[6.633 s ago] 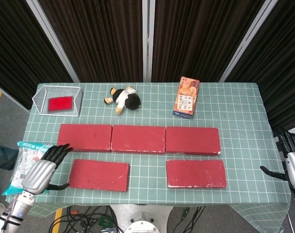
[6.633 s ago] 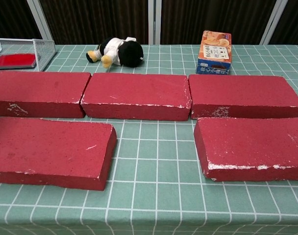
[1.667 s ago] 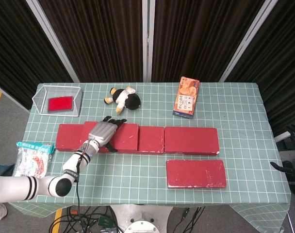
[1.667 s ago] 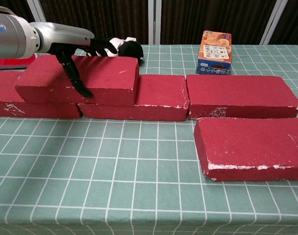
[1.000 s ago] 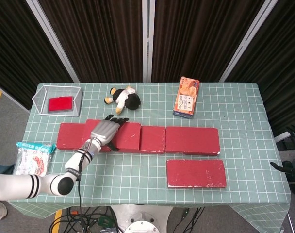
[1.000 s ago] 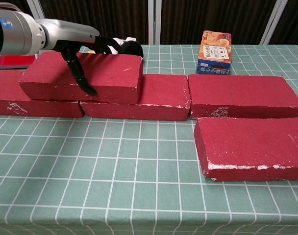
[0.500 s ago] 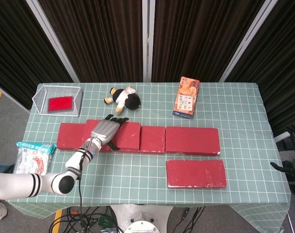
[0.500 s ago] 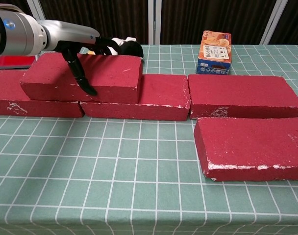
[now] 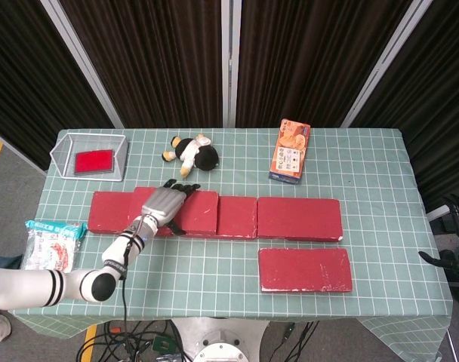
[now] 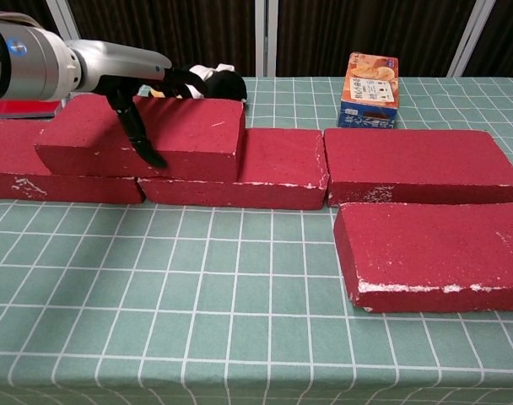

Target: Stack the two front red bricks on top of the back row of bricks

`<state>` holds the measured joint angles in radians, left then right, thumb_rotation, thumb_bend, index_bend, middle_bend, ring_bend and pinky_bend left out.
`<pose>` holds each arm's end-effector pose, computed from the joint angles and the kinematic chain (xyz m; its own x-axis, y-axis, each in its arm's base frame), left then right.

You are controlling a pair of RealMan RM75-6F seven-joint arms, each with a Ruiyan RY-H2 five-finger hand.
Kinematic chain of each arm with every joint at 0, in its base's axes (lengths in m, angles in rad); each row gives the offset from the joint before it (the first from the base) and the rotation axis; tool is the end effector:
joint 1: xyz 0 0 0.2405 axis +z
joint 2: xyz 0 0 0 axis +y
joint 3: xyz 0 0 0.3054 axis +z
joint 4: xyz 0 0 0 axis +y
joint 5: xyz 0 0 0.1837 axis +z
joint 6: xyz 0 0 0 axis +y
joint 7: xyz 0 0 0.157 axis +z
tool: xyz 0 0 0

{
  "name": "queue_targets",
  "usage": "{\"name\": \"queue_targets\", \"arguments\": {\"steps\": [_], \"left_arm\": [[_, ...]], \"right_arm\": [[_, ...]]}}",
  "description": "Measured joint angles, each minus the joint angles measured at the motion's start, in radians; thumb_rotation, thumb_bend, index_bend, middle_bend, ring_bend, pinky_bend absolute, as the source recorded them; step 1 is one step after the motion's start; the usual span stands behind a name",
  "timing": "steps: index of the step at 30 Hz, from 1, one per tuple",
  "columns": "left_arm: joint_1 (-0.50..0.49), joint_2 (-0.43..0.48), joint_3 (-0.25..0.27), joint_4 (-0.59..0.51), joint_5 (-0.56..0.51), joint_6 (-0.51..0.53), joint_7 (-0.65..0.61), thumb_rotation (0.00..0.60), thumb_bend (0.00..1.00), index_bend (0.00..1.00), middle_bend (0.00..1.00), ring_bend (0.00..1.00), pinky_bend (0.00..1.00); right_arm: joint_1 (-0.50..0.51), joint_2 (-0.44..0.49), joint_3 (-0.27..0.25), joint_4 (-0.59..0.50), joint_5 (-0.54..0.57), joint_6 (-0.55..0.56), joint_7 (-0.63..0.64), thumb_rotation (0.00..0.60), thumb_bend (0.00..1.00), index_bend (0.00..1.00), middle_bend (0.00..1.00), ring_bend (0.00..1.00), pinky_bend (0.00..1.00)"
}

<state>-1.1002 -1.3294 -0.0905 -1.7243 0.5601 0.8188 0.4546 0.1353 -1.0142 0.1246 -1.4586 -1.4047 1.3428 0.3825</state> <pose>-0.1108 0.4118 0.0388 0.4741 0.4807 0.7376 0.8743 -0.3559 -0.3300 -0.3768 -0.2293 0.2629 0.2513 0.0072 0.9679 -0.9655 0.0728 0.2502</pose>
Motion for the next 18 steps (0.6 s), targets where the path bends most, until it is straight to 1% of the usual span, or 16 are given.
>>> {"name": "queue_targets", "arguments": {"steps": [8,12,18], "left_arm": [[-0.007,-0.004,0.002,0.006,-0.022,-0.008,-0.007,0.6,0.07,0.01,0.04,0.01,0.0],[-0.006,-0.007,0.001,0.004,-0.021,0.0,-0.014,0.6,0.06,0.01,0.0,0.0,0.0],[-0.005,0.001,0.0,-0.007,0.001,-0.009,-0.024,0.6,0.05,0.01,0.0,0.0,0.0]], "right_arm": [[0.001,-0.002,-0.004,0.003,-0.004,-0.005,0.0,0.6,0.0,0.0,0.0,0.0,0.0],[0.002,-0.005,-0.005,0.006,-0.006,-0.005,0.002,0.6,0.0,0.0,0.0,0.0,0.0],[0.0,-0.002,-0.003,0.005,-0.005,0.002,0.004,0.6,0.0,0.0,0.0,0.0,0.0]]}}
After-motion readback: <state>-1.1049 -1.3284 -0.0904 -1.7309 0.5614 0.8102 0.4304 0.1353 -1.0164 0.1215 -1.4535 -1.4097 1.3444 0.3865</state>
